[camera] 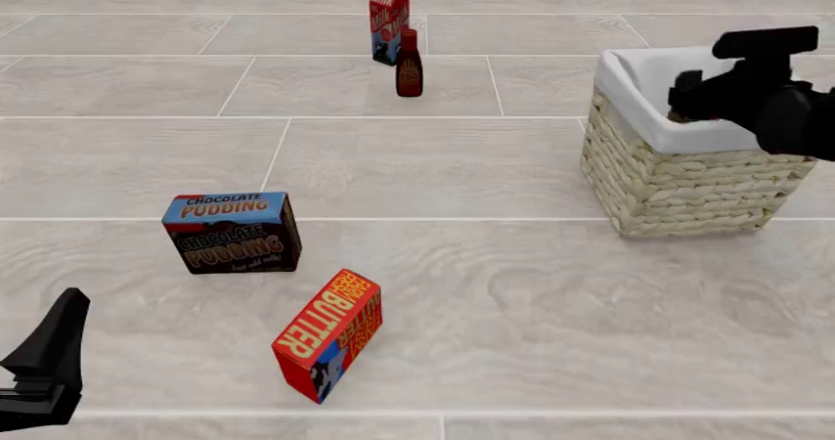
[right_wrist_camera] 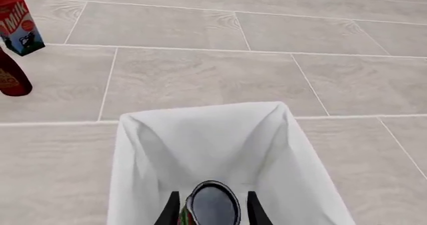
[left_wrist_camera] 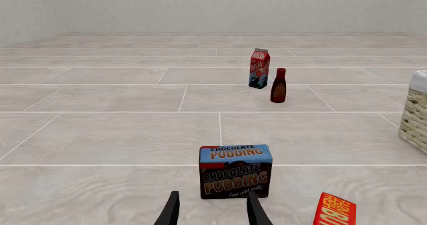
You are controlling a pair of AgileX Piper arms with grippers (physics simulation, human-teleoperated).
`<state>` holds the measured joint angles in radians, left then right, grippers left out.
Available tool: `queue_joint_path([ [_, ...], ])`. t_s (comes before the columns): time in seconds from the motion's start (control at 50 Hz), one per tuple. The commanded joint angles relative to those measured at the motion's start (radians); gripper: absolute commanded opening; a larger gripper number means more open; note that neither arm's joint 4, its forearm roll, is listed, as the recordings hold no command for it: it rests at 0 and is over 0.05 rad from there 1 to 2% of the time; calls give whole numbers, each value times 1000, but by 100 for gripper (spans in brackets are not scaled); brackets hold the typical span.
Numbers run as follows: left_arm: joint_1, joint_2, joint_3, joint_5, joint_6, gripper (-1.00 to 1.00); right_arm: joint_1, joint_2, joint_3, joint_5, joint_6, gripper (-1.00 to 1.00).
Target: Pick the tomato sauce and place it in the basket.
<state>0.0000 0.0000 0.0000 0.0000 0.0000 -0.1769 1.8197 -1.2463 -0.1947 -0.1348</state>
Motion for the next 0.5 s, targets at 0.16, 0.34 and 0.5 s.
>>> queue_joint_path([
  [0.16,0,0,0,0,0,100,6,-8,-3,7,35,100],
  [0.34,0,0,0,0,0,100,6,-28,5,10,43,100],
  [0.5,0,0,0,0,0,100,5,-60,11,12,45,100],
])
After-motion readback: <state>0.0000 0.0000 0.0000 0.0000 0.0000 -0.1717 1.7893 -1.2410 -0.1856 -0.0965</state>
